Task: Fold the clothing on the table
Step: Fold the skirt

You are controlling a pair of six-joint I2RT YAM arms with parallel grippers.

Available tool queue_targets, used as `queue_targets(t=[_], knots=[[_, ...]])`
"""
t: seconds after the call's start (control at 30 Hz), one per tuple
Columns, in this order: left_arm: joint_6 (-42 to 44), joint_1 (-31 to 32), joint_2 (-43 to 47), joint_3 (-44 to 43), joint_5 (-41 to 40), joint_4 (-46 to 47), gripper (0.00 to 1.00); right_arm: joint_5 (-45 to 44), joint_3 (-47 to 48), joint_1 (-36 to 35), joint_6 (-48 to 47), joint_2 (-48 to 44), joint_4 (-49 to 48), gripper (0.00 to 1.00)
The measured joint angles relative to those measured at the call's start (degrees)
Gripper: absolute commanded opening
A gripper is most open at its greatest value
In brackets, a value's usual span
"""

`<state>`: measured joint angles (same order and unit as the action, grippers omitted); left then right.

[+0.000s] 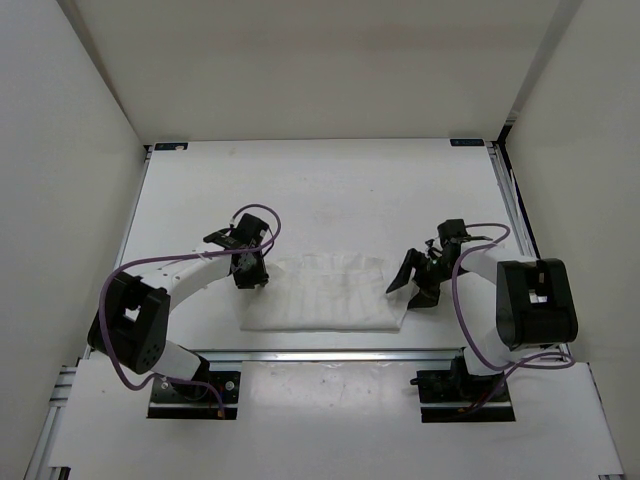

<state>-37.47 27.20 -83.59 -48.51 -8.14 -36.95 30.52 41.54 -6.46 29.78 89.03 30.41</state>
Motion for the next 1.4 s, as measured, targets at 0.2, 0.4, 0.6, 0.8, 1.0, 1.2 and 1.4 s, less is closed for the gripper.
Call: queue_targets(t=[0.2,0.4,0.6,0.8,1.0,1.2,1.4], knots=[[0.6,0.0,0.0,0.2,0.0,-0.4,0.39,6.0,1.4,-4.1,2.3,5.3,-5.8,0.62],[0.6,0.1,0.0,0.2,0.1,-0.4,0.39,8.4,2.5,-8.8,3.0,10.5,-13.5,0.00],[0.9,0.4,-0.1,0.2,1.4,0.9,0.52,6.2,2.7,-6.2,2.8,10.2,-13.8,0.00],[2.2,-0.5,-5.1,-8.9,5.2,2.5,0.62,2.0,4.4,3.2,-0.3,8.9,-10.9,0.00],[4.9,-3.4,-6.0,-19.5,2.3,4.6,0.61,-3.3,10.1,6.4,-3.8,9.8,-6.9,0.00],[4.0,-3.1,-5.8,-11.5,-0.4,5.3,0.60,-7.4,15.3,6.3,-6.3,11.7,-2.7,0.00],[2.2,-1.8,-10.6,-8.5,-0.6,6.2,0.60,-12.3,18.3,6.3,-8.7,12.0,2.9,0.00]])
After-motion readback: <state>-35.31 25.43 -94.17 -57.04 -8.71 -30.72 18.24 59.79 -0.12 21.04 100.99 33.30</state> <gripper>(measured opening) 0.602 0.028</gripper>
